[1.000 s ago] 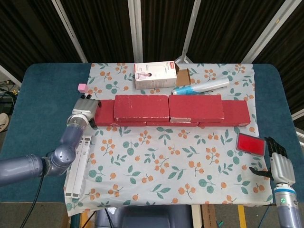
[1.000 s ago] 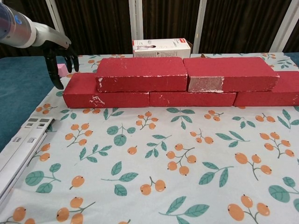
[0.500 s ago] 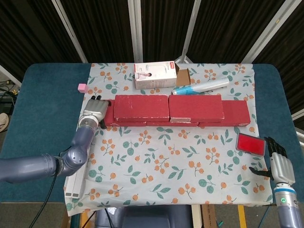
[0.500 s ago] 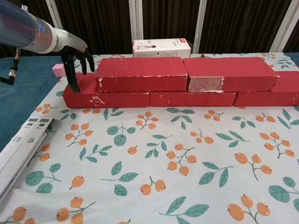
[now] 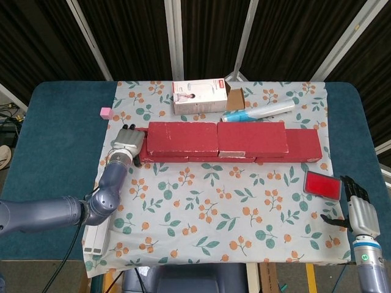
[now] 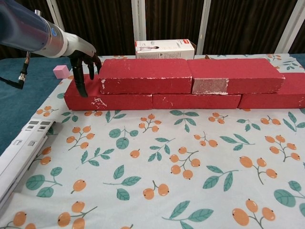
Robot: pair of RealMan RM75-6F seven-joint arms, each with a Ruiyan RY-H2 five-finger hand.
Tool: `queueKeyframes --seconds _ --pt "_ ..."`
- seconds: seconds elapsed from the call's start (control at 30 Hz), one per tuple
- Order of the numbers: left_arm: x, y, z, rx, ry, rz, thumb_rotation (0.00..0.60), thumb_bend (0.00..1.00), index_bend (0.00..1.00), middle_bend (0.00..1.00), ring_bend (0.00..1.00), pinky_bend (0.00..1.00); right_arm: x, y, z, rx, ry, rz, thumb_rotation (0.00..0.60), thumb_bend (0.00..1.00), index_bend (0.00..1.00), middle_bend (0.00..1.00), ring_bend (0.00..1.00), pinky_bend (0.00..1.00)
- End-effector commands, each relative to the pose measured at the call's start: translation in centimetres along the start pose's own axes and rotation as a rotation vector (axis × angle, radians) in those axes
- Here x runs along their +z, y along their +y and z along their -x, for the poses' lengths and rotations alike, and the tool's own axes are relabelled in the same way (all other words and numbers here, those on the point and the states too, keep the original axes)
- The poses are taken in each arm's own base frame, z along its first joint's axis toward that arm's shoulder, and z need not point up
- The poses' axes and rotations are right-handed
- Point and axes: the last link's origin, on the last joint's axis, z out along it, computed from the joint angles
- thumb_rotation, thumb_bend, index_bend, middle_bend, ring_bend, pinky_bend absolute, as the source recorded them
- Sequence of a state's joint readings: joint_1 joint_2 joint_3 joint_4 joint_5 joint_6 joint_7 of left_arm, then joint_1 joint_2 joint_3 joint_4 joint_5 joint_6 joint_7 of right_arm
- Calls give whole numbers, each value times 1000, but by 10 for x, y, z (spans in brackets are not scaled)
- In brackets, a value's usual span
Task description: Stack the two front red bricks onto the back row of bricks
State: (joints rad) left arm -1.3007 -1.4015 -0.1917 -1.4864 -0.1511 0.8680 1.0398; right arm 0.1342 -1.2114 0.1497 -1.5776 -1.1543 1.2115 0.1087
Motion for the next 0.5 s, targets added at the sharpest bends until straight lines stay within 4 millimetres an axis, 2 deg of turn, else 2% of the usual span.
queueKeyframes --seconds 0.03,0.5 --pt "1 1 0 -3 -1 0 600 0 193 212 3 50 0 0 0 0 0 0 600 152 0 0 0 0" --pt "0 1 -3 2 -2 0 600 0 199 222 3 50 0 -1 1 -4 -3 1 600 152 0 0 0 0"
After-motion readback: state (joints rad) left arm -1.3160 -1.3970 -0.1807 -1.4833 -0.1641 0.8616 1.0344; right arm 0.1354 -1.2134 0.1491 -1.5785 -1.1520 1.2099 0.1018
